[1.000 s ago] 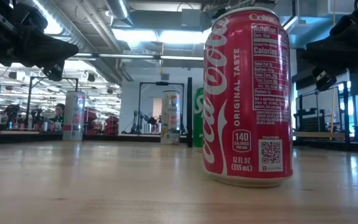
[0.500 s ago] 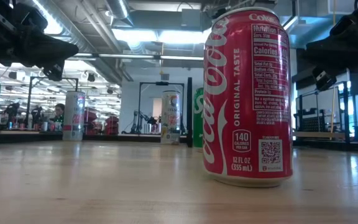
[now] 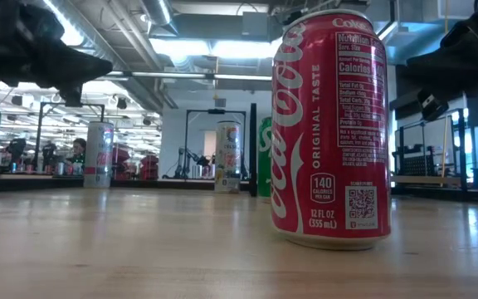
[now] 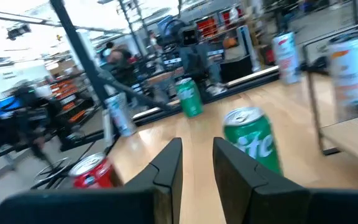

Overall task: Place canned beverage on shelf
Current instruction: Put the top white-yellow soda can on the shelf

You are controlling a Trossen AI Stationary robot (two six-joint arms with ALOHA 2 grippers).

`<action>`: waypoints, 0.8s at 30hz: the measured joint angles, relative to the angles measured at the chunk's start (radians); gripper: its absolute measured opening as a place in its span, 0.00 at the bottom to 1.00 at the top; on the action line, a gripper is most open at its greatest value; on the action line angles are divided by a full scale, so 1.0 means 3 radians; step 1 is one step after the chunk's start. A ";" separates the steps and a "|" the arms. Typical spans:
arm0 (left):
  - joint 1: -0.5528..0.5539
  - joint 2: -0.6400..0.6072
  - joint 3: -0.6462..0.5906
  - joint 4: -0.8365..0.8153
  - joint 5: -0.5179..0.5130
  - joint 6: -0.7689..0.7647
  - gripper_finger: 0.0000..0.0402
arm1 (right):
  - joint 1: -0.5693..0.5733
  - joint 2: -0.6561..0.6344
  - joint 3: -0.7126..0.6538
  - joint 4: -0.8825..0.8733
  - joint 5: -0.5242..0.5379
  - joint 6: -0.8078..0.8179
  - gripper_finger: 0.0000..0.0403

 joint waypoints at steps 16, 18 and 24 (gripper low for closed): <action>0.0001 0.0001 0.0047 0.1493 -0.1323 -0.0256 0.02 | 0.0000 -0.0001 -0.0001 0.0544 0.1646 0.0382 0.19; 0.0023 0.0003 0.0081 0.1520 -0.1482 -0.0346 0.02 | 0.0000 0.0000 -0.0001 0.0610 0.1727 0.0485 0.19; 0.0199 0.0104 0.0182 0.1554 -0.1664 -0.0488 0.02 | -0.0001 0.0000 -0.0001 0.0965 0.1917 0.0687 0.19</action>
